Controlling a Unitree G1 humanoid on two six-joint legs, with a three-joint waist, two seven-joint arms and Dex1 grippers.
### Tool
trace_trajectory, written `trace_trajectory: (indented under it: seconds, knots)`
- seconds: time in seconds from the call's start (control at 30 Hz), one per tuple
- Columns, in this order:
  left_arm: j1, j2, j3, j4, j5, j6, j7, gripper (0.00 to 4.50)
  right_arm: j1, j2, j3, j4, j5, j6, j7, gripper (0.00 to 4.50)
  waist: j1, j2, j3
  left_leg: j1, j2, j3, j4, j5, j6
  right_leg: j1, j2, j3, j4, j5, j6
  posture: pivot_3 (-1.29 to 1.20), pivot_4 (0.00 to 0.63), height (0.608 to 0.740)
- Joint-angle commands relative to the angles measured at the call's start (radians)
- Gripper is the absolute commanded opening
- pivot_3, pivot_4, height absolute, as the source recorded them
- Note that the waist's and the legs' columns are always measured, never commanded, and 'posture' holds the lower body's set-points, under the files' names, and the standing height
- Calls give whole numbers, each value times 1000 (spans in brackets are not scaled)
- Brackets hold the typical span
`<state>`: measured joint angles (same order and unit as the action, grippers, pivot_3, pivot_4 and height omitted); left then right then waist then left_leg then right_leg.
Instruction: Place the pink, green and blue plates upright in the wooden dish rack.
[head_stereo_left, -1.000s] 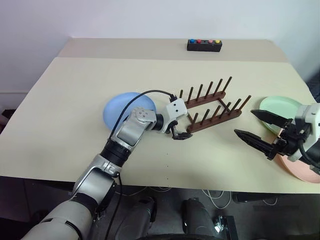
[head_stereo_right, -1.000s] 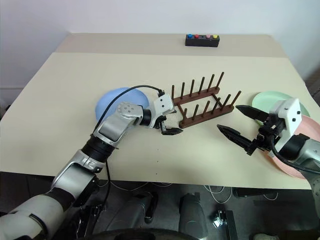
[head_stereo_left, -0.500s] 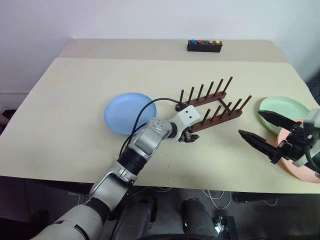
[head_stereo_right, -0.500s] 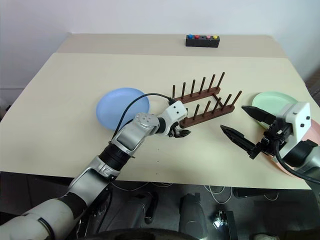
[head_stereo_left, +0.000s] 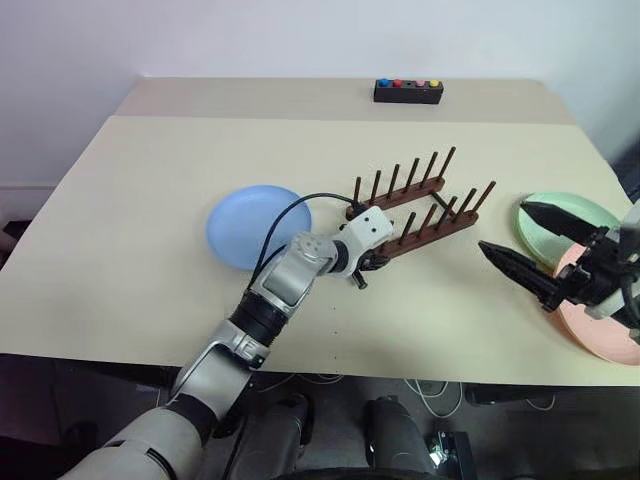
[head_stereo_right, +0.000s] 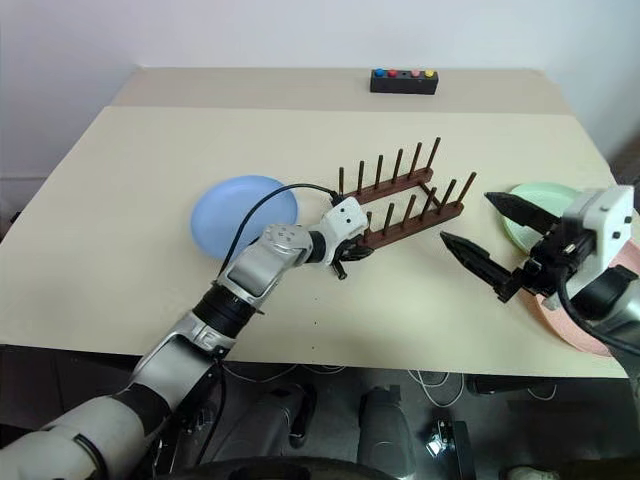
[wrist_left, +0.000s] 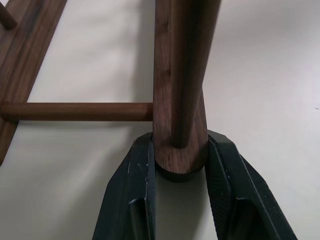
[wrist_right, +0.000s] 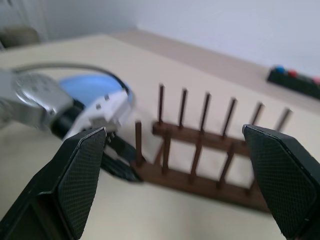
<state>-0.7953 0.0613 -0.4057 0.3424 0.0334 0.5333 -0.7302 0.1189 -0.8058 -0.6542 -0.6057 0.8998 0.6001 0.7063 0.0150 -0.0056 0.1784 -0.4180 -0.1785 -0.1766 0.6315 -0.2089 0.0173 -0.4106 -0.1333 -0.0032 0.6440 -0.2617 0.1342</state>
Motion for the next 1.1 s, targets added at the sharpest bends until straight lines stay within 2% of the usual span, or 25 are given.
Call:
trace_trajectory:
  seconds: [0.03, 0.17, 0.27, 0.53, 0.6, 0.67, 0.77, 0.8, 0.93, 1.03, 1.1]
  knots:
    - [-61, 55, 29, -22, -48, -123, -136, 739, 6, -14, -34, -16, 14, -4, 4, 4500, 1, 0, 0, 0, 0, 0, 0, 0, 0, 0, 0, 0, 0, 0, 0, 0, 150, 740]
    - [-45, 148, -2, -11, -78, -248, -320, 739, 23, -20, -34, -26, 27, 7, 14, 4500, -1, 0, 0, 0, 0, 0, 0, -1, 1, 0, 0, 0, -1, 0, 0, 0, 150, 740]
    - [-31, 183, -38, 38, -38, -336, -363, 739, 33, -25, -38, -32, 38, 12, 15, 4500, 0, 0, 0, 0, 0, 0, 0, -1, 1, 0, 0, 0, -1, 0, 0, 0, 150, 740]
    - [-95, 147, 19, 189, -82, -319, -410, 739, 25, -21, -15, -39, 47, 17, -2, 4500, 0, 0, 0, 0, 0, 0, 1, -1, 1, 0, 0, 0, -1, 0, 0, 0, 150, 740]
    - [-102, 136, 43, 199, -99, -315, -415, 1813, 19, -24, -13, -38, 49, 19, -3, 4500, -1, 0, 0, -1, 0, 0, 1, -1, 2, 0, 0, 0, -1, 0, 0, 0, 150, 740]
    - [-100, 135, 47, 197, -93, -347, -418, 2642, 15, -26, -13, -36, 48, 20, -2, 4500, -1, 0, 0, -1, 0, 0, 1, -1, 2, 0, 0, 0, -1, 0, 0, 0, 150, 740]
    - [-102, 139, 60, 194, -83, -364, -406, 4241, 12, -28, -9, -33, 46, 21, 4, 4500, -2, 0, 0, 0, 0, 0, 1, -1, 2, 0, 0, 0, -1, 0, 0, 0, 150, 740]
    - [-106, 140, 73, 183, -99, -343, -414, 4444, 11, -27, -7, -32, 47, 22, 4, 4500, -2, 0, 0, 0, 0, 0, 1, -1, 2, 0, 0, 0, -1, 0, 0, 0, 150, 740]
    - [-128, 180, 98, 124, -104, -291, -415, 4444, 19, -24, 7, -35, 42, 27, 7, 4500, -3, 0, 0, 0, 0, 0, 1, -1, 2, 0, 0, 0, -1, 0, 0, 0, 150, 740]
    - [-162, 226, 170, 6, -207, -72, -452, 3579, 38, -26, 29, -27, 24, 29, 27, 4500, -2, 0, 0, -1, 0, 0, 1, -1, 2, 0, 0, 0, 0, 0, 0, 0, 150, 740]
    - [-139, 267, 182, -87, -235, -64, -480, 2537, 44, -29, 43, -19, 0, 25, 26, 3942, -3, 0, 0, -1, 0, 0, 1, -1, 2, -1, 0, 0, 0, 0, 0, 0, 150, 740]
